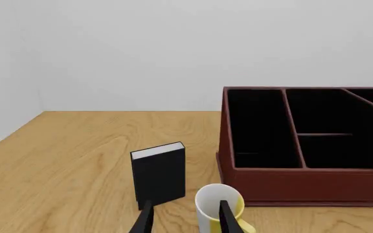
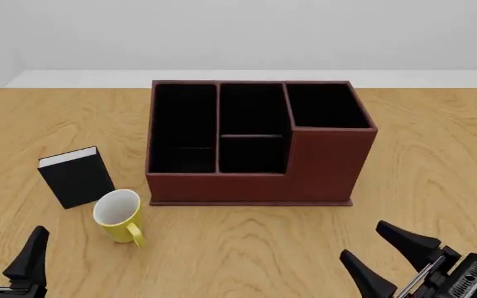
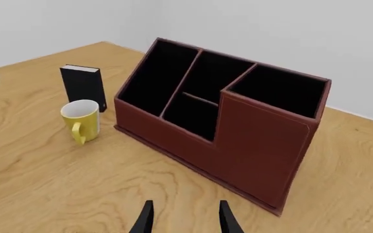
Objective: Pick up the yellow and white mug and place it to the right of the caddy.
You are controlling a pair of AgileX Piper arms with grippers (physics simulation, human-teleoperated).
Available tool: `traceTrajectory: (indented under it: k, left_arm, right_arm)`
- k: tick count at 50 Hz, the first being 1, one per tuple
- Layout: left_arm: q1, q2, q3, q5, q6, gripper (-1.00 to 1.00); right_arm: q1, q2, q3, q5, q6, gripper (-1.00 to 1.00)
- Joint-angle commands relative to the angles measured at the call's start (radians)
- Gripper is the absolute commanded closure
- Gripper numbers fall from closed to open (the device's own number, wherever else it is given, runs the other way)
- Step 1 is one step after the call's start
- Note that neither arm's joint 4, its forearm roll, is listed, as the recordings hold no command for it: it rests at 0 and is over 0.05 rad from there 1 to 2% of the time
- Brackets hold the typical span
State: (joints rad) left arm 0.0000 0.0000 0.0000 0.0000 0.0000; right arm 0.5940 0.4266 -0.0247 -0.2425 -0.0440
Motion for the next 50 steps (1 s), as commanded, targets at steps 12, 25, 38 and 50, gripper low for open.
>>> traceTrajectory:
  k: [12, 25, 38, 50]
  left_arm:
    - [0.0, 0.0, 0.0, 0.0, 0.0, -1.0]
    - [0.0, 0.0, 0.0, 0.0, 0.0, -1.0]
    - [0.0, 0.0, 0.0, 0.0, 0.0, -1.0]
    - [0.0, 0.0, 0.0, 0.0, 0.0, -1.0]
  right_arm:
    - [0.1, 0.294, 0.012, -0.284, -0.02, -1.0]
    - [0.149, 0.413, 0.002, -0.391, -0.019, -1.0]
    - [0.169, 0.511, -0.008, -0.474, -0.045, -1.0]
    - [0.195, 0.605, -0.019, -0.55, -0.058, -1.0]
